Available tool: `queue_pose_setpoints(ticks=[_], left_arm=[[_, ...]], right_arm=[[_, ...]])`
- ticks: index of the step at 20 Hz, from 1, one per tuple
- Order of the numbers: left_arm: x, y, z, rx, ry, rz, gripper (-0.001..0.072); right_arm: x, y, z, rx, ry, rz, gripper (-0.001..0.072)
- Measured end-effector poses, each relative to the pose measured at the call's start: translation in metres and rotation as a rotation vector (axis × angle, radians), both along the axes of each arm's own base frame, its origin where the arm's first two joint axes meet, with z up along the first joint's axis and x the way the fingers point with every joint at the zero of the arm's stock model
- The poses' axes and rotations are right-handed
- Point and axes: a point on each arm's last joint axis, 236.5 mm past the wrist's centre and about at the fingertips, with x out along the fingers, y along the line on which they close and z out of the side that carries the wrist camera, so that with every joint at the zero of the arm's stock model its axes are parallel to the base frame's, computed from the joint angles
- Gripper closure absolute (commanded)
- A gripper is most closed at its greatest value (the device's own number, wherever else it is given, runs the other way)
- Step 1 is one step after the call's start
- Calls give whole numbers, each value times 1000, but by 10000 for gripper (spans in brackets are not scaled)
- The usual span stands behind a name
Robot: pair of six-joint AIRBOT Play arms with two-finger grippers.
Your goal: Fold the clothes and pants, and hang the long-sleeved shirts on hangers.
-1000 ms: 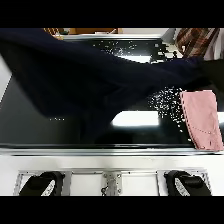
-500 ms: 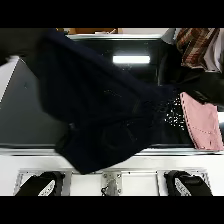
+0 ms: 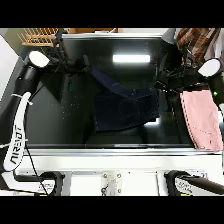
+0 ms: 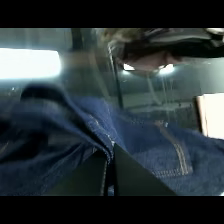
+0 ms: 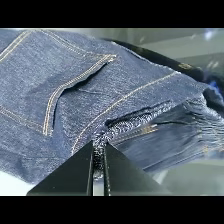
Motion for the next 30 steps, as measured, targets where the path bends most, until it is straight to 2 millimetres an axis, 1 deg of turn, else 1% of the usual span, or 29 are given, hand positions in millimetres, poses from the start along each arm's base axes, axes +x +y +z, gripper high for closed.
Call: queue_pose_setpoints(ticks=[1, 3, 5, 6, 8, 9, 11, 13, 16, 19, 22, 23, 24, 25, 26, 28, 30], left_arm=[[2, -1, -5, -5, 12, 1, 701], [-1, -2, -9, -8, 24, -3, 701], [-14, -2, -14, 19, 35, -15, 702], [-24, -2, -19, 39, 46, -23, 701], [-50, -4, -38, 75, 79, -38, 701], [-63, -5, -49, 90, 97, -44, 701], [-90, -10, -78, 115, 141, -56, 701], [-113, -13, -110, 142, 185, -61, 701], [-139, -16, -151, 172, 232, -59, 700], [-158, -14, -179, 196, 268, -58, 700], [-170, -10, -197, 212, 292, -51, 695], [-173, -9, -200, 215, 299, -51, 478], [-174, -9, -201, 217, 302, -52, 262], [-174, -10, -200, 216, 302, -54, 242], [-172, -11, -195, 211, 298, -58, 242], [-163, -14, -173, 194, 263, -67, 243], [-151, -14, -140, 175, 204, -75, 245]], right_arm=[[5, -6, -5, -28, -4, -3, 684], [9, -19, -11, -96, -10, -4, 684], [5, -36, -14, -179, -9, -3, 684], [2, -43, -16, -214, -2, -3, 684], [-8, -56, -25, -278, 24, 1, 683], [-14, -61, -32, -300, 45, 3, 684], [-28, -67, -51, -331, 98, 12, 684], [-44, -70, -76, -349, 161, 26, 684], [-71, -71, -112, -365, 254, 50, 683], [-94, -66, -139, -373, 323, 82, 681], [-110, -59, -156, -375, 363, 110, 672], [-112, -56, -159, -370, 368, 114, 666], [-114, -55, -161, -366, 371, 116, 488], [-114, -52, -161, -357, 372, 116, 146], [-113, -51, -159, -349, 365, 113, -1], [-105, -51, -143, -332, 326, 97, -1], [-98, -64, -122, -327, 278, 73, -1]])
